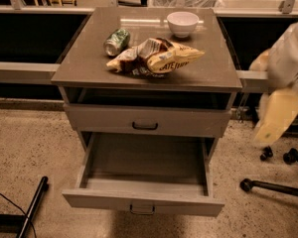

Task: Close middle drawer

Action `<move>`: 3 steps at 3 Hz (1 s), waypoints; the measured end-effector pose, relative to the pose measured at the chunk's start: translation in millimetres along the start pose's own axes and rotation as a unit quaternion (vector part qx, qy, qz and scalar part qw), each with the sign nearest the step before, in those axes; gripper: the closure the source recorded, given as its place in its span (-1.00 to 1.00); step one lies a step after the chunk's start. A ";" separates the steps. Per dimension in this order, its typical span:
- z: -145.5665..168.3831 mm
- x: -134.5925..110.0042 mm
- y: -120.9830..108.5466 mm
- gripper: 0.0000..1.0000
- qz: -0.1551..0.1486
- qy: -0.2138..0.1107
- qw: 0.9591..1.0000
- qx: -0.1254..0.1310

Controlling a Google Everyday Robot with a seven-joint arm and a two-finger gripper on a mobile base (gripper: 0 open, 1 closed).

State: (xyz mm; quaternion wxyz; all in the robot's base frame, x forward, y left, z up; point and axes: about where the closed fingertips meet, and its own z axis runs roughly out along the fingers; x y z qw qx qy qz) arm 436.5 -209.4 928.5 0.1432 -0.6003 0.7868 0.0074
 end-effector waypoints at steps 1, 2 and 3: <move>84.9 -0.5 29.3 -1.00 0.015 -0.036 0.998 -0.057; 122.1 9.0 51.2 -1.00 0.019 -0.027 0.996 -0.087; 122.2 9.1 51.4 -1.00 0.019 -0.027 0.996 -0.087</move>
Offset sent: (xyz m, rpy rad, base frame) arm -0.0088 0.0236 -0.0833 0.1005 0.0893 0.0097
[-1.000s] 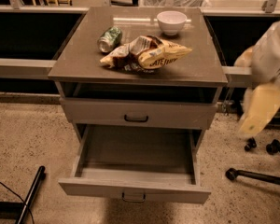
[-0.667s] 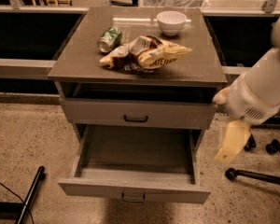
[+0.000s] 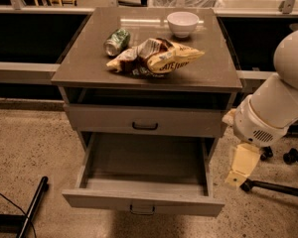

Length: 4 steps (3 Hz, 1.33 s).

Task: Close middle drawer

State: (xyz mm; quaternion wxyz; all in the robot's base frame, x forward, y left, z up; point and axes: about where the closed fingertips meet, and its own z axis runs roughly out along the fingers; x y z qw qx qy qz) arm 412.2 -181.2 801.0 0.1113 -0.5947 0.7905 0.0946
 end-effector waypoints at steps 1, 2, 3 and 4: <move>30.5 4.3 -9.0 -1.00 0.009 0.001 1.000 0.014; 135.9 31.6 17.3 -1.00 -0.021 0.009 1.000 0.001; 177.4 31.1 10.3 -1.00 -0.057 -0.038 0.997 0.017; 179.1 29.8 6.6 -1.00 -0.069 -0.041 0.996 0.025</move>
Offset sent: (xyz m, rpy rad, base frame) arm 0.0228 0.0508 -0.2396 0.0125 -0.2680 0.0564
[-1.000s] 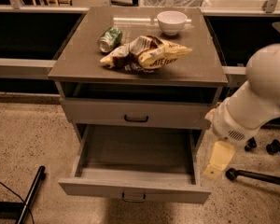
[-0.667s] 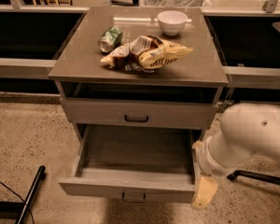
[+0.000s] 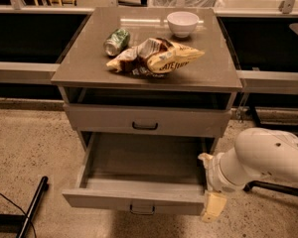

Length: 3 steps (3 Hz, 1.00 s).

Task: Close middle drawer

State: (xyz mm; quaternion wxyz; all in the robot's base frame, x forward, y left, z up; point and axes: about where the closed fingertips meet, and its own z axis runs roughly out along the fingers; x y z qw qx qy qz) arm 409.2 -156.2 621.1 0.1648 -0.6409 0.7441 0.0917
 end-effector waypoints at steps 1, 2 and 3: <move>39.4 14.8 -0.1 -0.62 -0.021 -0.002 1.000 -0.013; 82.1 20.5 4.0 -0.17 -0.056 -0.024 0.998 -0.022; 112.2 27.8 7.3 0.31 -0.074 -0.018 0.996 -0.038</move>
Offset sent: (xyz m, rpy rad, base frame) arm 0.0056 0.0228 -0.1342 0.0820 -0.0350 0.2302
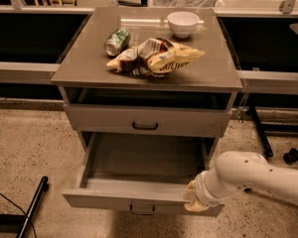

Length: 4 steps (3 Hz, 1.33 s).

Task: Close middle drawer

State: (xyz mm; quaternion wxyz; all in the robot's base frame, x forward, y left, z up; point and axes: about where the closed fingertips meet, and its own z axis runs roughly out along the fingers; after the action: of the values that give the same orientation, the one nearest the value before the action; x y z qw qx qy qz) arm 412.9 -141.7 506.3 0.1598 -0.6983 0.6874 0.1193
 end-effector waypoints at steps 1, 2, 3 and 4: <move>38.1 11.8 6.5 0.77 -0.007 0.018 1.000 -0.016; 66.9 21.3 15.4 1.00 -0.022 0.024 0.999 -0.011; 85.5 27.2 18.4 0.46 -0.033 0.025 0.999 0.004; 85.5 27.1 18.4 0.00 -0.033 0.025 0.999 0.004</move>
Offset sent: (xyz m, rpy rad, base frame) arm -0.0157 0.0084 -0.1058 -0.0641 -0.0394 0.0652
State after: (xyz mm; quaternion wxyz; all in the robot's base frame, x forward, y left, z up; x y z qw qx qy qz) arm 399.8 -133.7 416.0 0.1489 -0.7227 0.6684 0.0941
